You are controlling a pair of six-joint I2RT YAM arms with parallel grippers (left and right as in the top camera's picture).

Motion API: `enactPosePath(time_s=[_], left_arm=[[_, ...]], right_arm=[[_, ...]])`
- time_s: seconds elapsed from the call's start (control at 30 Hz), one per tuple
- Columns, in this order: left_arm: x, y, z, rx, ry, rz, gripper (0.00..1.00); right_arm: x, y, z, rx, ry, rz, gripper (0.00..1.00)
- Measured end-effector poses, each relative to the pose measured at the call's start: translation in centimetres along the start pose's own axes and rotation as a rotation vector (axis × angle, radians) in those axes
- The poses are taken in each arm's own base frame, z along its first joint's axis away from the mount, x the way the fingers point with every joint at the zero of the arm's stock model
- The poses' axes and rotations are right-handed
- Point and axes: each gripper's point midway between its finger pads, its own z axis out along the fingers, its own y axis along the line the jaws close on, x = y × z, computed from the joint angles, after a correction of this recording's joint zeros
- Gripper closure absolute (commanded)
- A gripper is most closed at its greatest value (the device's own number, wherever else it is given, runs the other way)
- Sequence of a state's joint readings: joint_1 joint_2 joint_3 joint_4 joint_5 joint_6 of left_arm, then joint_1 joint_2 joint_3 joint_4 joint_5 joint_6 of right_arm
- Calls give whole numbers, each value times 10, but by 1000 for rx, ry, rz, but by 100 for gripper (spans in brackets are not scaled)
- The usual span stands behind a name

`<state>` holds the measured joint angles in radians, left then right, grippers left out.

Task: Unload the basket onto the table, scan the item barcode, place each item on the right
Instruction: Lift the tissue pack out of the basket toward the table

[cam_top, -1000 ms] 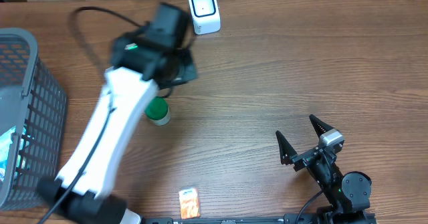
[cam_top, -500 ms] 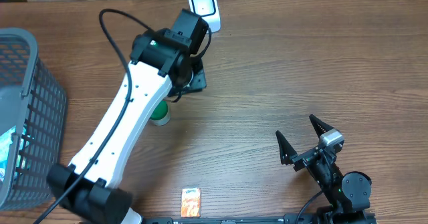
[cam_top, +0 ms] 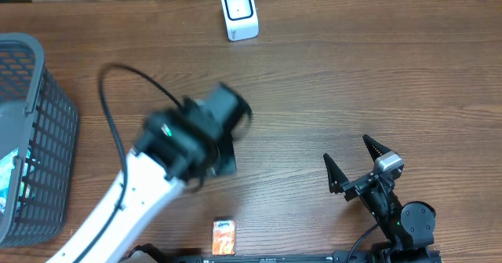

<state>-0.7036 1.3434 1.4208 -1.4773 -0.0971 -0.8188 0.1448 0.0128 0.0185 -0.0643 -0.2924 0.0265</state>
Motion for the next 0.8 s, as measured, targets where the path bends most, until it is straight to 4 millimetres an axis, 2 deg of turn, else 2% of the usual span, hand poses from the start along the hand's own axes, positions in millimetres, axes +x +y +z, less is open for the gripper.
enactPosePath(time_s=[0.07, 0.13, 0.23, 0.33, 0.63, 0.8], left_arm=[[20, -6, 21, 22, 5, 41, 47], [44, -2, 45, 21, 40, 67, 50], [63, 10, 71, -7, 86, 58, 56], [78, 19, 94, -36, 137, 50, 56], [114, 32, 126, -48, 272, 31, 53], [121, 18, 146, 45, 286, 25, 53]], right_arm=[[0, 0, 0, 0, -1, 0, 0], [0, 0, 0, 0, -1, 0, 0], [0, 0, 0, 0, -1, 0, 0], [0, 0, 0, 0, -1, 0, 0], [0, 0, 0, 0, -1, 0, 0], [0, 0, 0, 0, -1, 0, 0]])
